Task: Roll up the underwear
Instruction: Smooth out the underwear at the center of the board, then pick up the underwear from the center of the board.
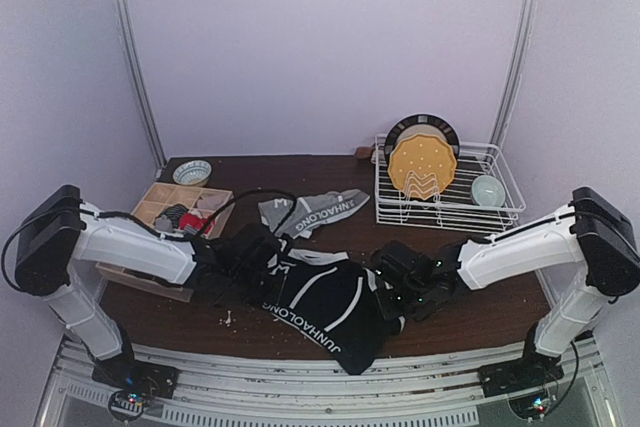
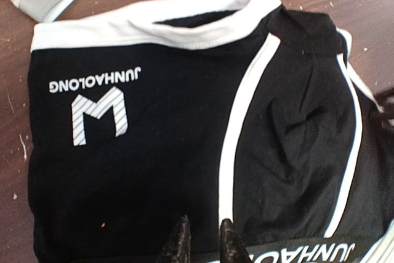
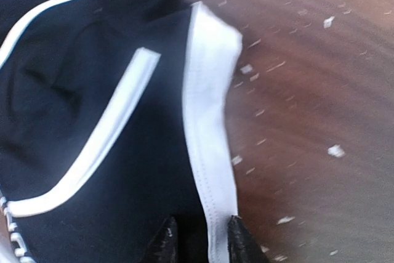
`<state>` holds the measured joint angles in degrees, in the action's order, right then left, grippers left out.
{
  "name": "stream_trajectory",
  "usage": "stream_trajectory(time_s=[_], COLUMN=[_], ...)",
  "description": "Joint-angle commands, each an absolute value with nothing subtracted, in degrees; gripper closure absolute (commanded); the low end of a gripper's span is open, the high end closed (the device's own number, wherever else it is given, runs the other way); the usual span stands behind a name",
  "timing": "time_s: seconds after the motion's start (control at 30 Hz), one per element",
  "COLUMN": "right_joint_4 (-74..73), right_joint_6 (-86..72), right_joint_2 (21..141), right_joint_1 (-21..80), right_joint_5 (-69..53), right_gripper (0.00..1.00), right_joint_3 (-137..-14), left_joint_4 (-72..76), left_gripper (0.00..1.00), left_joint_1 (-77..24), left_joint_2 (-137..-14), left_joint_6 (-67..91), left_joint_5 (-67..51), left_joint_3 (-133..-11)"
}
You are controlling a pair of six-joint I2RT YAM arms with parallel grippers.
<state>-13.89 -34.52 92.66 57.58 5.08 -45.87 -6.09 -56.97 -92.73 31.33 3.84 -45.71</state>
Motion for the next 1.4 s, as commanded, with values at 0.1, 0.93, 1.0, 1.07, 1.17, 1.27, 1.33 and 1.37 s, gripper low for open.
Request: stream_trajectory(time_s=[0.1,0.93,1.0,1.07,1.17,1.27,1.33,1.37], right_joint_4=[-26.8,-10.1,-6.1,-3.4,0.0,0.2,-1.7,-3.8], right_joint_6=[-31.8,-66.6,-67.8,-68.2,-67.8,-66.4,-64.6,-63.5], right_joint_2=[98.0,61.4,63.1,65.6,68.2,69.3,68.8,68.1], right_joint_1=[52.9,49.5,49.5,49.4,49.4,49.3,49.3,49.3], right_joint_5=[19.3,4.4,2.8,1.2,0.0,0.5,2.3,3.0], right_gripper=[0.76,0.34,0.33,0.36,0.48,0.68,0.80,0.85], right_joint_3=[-46.8,-25.6,-23.8,-23.1,-22.6,-23.3,-24.2,-24.9], left_joint_4=[-3.7,0.6,0.8,0.7,-0.1,-0.4,-1.4,-1.9], left_gripper=[0.84,0.86,0.86,0.86,0.86,0.86,0.85,0.86], left_joint_1=[-56.2,-55.4,-55.4,-55.4,-55.4,-55.4,-55.4,-55.4], left_joint_2=[-91.3,-87.5,-87.2,-86.5,-85.7,-85.2,-84.9,-84.8], left_joint_6=[31.8,31.7,31.9,31.9,31.9,31.8,32.2,32.3], left_joint_5=[3.4,-0.2,-0.2,0.0,0.3,0.7,1.9,2.7], left_joint_3=[-43.8,-41.5,-41.1,-40.8,-40.7,-40.4,-40.3,-40.4])
